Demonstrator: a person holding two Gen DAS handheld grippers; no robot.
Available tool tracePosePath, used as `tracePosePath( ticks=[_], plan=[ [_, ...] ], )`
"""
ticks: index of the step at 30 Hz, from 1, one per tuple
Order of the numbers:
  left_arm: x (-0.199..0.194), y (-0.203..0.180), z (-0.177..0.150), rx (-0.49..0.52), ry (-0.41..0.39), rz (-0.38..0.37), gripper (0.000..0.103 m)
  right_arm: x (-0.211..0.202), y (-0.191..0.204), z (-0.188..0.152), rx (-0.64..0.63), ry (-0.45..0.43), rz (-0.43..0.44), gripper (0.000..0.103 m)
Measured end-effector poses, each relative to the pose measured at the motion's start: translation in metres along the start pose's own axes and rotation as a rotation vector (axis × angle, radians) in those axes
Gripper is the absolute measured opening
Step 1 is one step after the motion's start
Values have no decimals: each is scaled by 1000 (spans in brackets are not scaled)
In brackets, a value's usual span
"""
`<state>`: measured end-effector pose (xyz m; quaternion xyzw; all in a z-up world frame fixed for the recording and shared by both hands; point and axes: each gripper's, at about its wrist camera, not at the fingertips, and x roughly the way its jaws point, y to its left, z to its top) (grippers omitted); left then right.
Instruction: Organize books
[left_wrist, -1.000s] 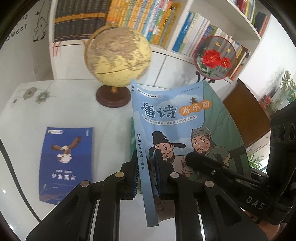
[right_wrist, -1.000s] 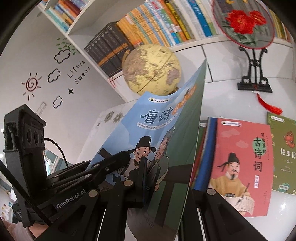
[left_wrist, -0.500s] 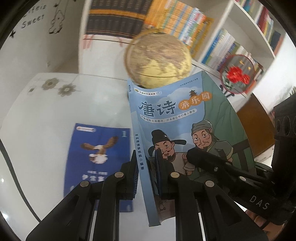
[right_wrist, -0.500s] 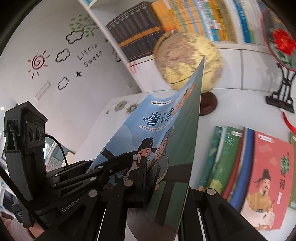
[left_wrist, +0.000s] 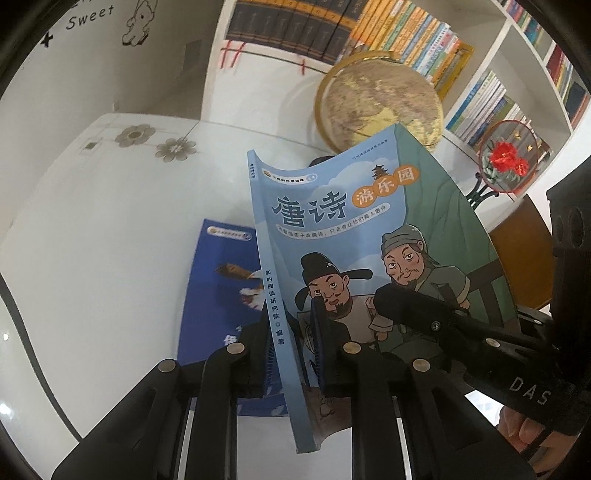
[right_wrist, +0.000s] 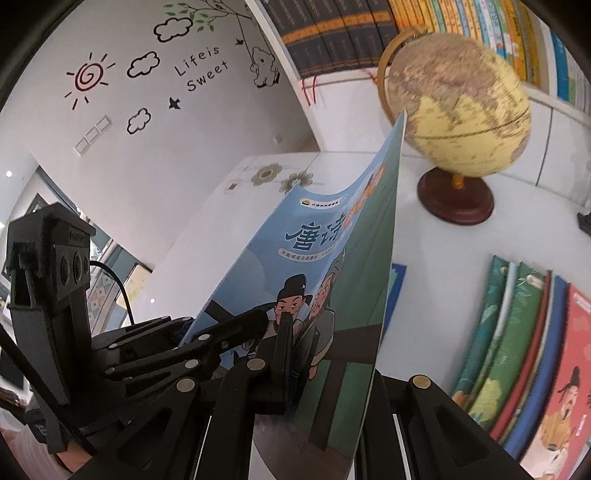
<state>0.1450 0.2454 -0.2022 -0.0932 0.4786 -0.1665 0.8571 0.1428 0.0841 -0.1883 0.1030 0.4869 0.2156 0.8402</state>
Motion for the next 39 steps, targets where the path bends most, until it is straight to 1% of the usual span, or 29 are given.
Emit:
tracePosePath(
  ticks=[2,6,9,13,15,20,23,24,26,28,30,33,36,39],
  plan=[
    [4,6,-2,2,10,3,15,7,2,-1,14,9,6,10],
    [15,14,-10,22,42,23,16,26,2,-6,18,39,-9,10],
    [24,24,-13,1,69,27,15,42,-2,-9,51,65,-1,10],
    [36,31,-17,6,100,52,16,61,-10,-16,107,92,3,10],
    [40,35,-19,2,106,55,16,67,-10,-19,126,97,-9,10],
    [54,45,-21,-6,140,78,16,86,-3,-26,170,107,-87,10],
    [58,51,-21,-16,148,73,16,98,1,-28,184,116,-112,10],
    [58,53,-21,-26,149,67,16,101,-2,-30,198,119,-107,10],
    [60,52,-20,-18,149,74,17,103,-6,-32,231,111,-95,10],
    [61,52,-19,-11,151,84,17,106,-5,-32,228,108,-102,10],
    [62,53,-19,-19,156,80,17,107,-5,-33,226,107,-106,10],
    [63,57,-19,-30,167,87,22,108,-9,-34,238,114,-96,10],
    [62,62,-20,-46,173,95,22,110,-13,-37,264,119,-83,11],
    [60,69,-21,-42,179,148,21,112,-15,-37,266,120,-85,13]
  ],
)
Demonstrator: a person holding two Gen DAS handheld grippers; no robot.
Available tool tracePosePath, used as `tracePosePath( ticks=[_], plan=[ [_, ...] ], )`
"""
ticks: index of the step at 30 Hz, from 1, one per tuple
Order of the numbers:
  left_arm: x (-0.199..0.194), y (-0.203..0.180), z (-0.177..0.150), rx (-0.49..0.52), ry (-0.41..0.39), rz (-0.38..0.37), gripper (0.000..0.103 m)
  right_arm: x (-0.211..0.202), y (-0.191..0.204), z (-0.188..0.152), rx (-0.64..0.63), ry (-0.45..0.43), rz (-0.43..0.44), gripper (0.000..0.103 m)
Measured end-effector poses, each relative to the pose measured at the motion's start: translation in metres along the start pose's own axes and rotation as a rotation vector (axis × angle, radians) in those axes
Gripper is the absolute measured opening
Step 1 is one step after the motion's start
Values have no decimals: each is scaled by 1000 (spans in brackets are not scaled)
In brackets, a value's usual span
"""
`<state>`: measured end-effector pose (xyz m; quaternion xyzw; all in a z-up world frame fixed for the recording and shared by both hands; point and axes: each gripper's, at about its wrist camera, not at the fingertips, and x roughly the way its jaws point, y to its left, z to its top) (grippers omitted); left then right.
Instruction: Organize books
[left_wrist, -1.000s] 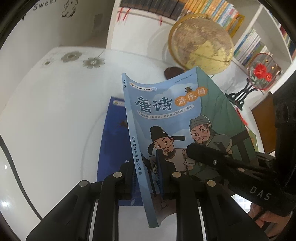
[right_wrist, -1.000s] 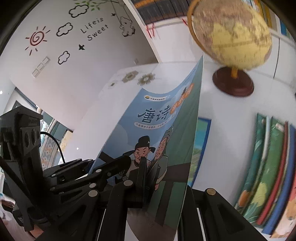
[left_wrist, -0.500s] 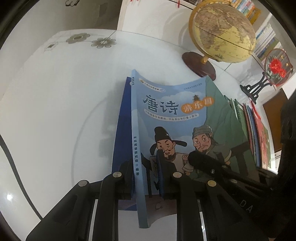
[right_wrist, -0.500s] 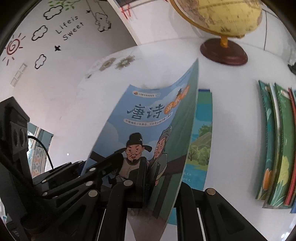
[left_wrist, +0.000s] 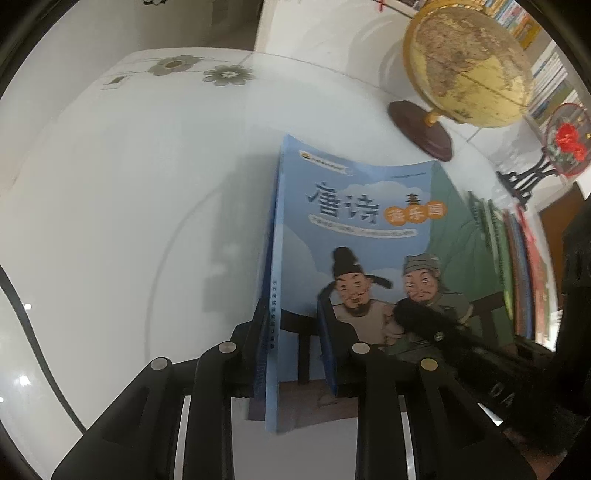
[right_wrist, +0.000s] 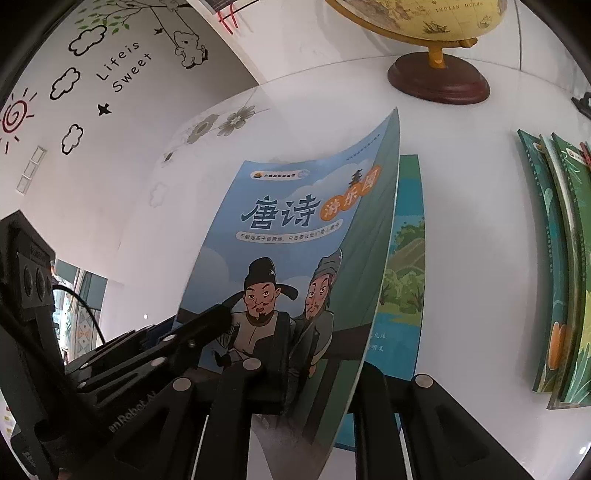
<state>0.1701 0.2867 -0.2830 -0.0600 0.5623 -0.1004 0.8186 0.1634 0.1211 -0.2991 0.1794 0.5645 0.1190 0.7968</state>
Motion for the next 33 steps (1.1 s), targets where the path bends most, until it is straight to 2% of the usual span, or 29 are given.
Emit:
tracePosePath(
  ticks=[1,3,5,6,7,9,11,16,21,24,29,33],
  plan=[
    [0,2,0,-1,2,7,19,1,-1,0,5,4,1,13],
    [-5,6,0,-16,-9,-32,19,4,-3,1,23,12,8,15],
    [-8,7,1,-13,-18,-5,22,8,-5,1,45,30,7,18],
    [-9,6,1,-9,-20,4,22,10,-6,1,59,40,0,26],
    [-10,6,1,-5,-21,12,22,12,-8,0,78,57,-5,29],
    [-10,8,1,-6,-7,27,22,8,-10,0,92,49,8,46],
    [-10,11,0,-16,7,40,22,3,-11,-1,87,38,-30,53],
    [-9,19,-4,-60,32,47,22,-8,-32,-4,137,28,-60,54],
    [-15,13,-8,-47,30,69,22,-17,-61,-10,220,44,-98,55],
    [-21,7,-8,-29,15,82,22,-28,-79,-16,282,34,-82,55],
    [-27,-18,-8,13,-2,84,22,-51,-99,-22,315,9,-50,55],
    [-30,-43,-10,72,-5,91,22,-72,-106,-25,325,3,41,55]
  ],
)
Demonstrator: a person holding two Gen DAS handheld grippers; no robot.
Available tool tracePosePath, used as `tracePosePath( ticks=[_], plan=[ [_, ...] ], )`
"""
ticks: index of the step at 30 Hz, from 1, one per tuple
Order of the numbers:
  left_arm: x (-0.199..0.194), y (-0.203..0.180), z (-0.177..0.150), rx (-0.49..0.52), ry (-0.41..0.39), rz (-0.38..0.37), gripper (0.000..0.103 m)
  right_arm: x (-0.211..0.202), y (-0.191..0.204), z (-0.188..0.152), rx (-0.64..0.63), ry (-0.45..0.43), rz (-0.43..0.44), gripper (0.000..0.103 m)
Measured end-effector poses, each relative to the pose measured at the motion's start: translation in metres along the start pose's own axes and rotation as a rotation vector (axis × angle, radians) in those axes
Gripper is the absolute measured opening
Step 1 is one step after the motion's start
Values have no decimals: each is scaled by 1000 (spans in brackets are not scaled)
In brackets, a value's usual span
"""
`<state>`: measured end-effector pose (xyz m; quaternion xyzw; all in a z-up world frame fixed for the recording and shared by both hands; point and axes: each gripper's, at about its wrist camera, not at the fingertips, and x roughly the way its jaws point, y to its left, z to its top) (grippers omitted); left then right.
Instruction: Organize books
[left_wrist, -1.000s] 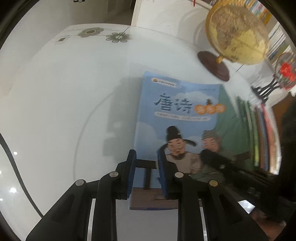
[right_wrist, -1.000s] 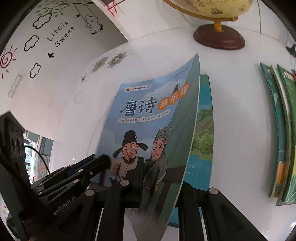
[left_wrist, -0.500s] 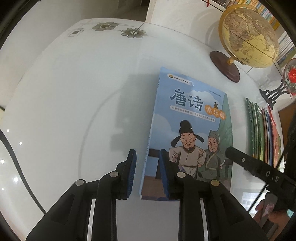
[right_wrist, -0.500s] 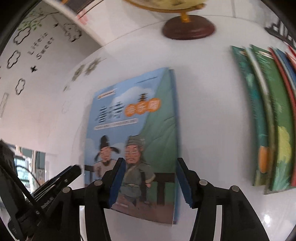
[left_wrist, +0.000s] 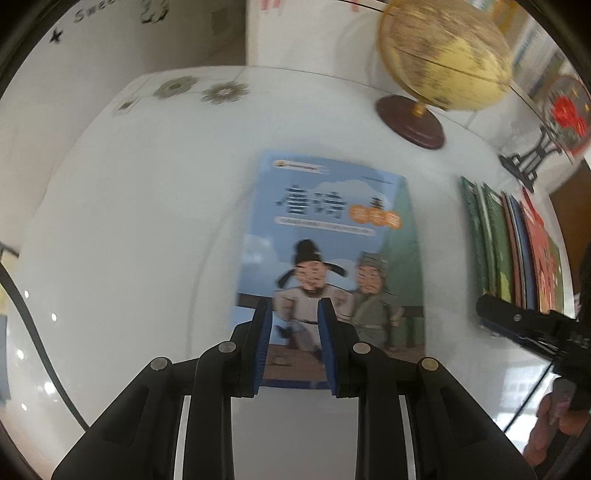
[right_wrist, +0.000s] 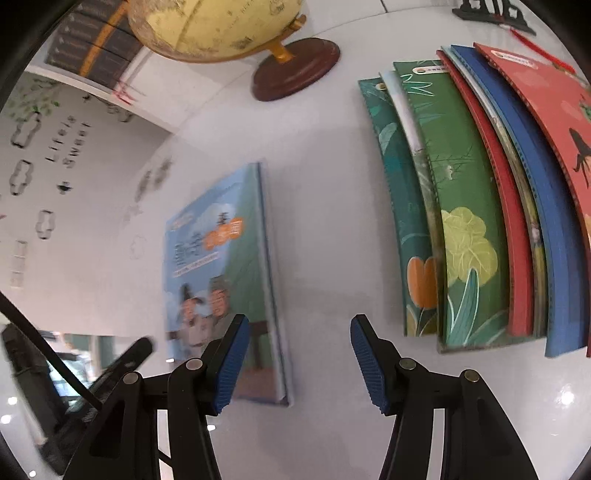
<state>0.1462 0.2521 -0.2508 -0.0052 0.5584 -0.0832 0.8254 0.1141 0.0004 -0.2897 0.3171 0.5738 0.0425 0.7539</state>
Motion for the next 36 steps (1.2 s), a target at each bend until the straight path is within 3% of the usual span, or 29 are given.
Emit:
tracePosePath(
  ticks=[6,10,14,18,24,29,36],
  plan=[
    [-6,-44,4,66,19,7,22,-37,8,-12,-141,-60,42,55],
    [-15,-74,8,71,4,-74,22,-57,-3,-11,-181,-102,29,55],
    [-18,-111,12,94,4,-108,22,-88,-46,-6,-101,-119,98,55],
    [-17,-154,12,148,11,-117,22,-125,-83,-2,-61,-178,81,55],
    [-14,-209,10,143,35,-238,22,-159,-143,7,45,-242,61,55],
    [-5,-258,4,220,54,-216,22,-179,-189,15,129,-280,66,55],
    [19,-295,2,222,110,-193,22,-188,-227,30,118,-266,61,55]
  ],
)
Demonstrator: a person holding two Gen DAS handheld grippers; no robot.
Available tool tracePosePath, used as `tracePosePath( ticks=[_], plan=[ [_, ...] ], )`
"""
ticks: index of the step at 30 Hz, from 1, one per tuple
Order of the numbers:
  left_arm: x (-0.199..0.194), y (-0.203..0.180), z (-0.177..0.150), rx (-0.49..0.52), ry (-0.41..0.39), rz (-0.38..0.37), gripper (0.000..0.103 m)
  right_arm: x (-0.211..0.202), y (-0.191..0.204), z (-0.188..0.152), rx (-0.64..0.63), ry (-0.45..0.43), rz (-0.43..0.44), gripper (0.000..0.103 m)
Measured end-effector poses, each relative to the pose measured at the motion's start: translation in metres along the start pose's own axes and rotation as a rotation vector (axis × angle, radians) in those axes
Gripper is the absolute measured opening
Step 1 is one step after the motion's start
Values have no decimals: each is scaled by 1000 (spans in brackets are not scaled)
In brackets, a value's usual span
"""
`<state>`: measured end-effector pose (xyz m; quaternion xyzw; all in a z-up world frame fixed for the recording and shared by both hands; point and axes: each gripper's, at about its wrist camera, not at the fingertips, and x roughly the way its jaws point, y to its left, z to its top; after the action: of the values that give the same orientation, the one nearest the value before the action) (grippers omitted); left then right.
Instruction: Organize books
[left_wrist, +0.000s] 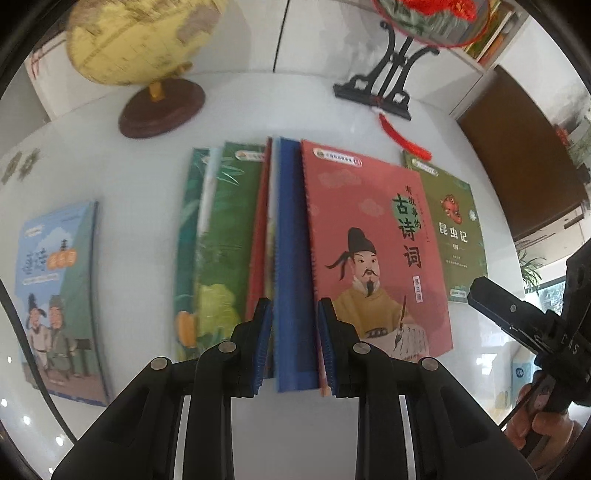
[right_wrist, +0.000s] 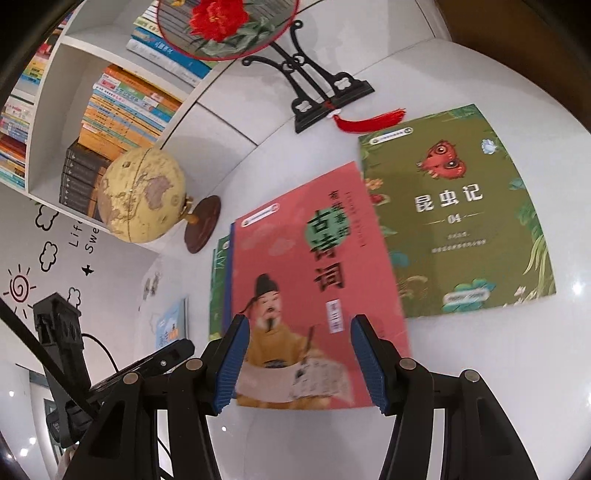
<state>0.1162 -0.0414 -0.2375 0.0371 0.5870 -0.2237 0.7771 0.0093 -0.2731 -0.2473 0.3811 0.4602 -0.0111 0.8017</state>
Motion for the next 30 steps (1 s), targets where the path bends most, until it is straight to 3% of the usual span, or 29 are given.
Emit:
tracePosePath(
  ticks=[9,14,18,20,22,25,30],
  plan=[
    [25,-16,4,-43,28,10,22,18,-49,15,53,61,-3,55],
    [32,-19,4,-74,20,25,23,26,-59,20,13,63,-2,55],
    [36,-27,6,-66,15,28,32,36,-67,21,6,92,19,55],
    [37,-27,7,-73,16,6,44,37,-69,21,2,81,45,55],
    [38,-27,7,-102,11,-48,66,38,-70,21,-8,72,69,56],
    [40,-32,6,-99,-1,-35,72,37,-75,20,-4,59,107,56],
    [47,-50,3,4,-6,29,83,36,-83,20,52,58,162,56]
  ],
)
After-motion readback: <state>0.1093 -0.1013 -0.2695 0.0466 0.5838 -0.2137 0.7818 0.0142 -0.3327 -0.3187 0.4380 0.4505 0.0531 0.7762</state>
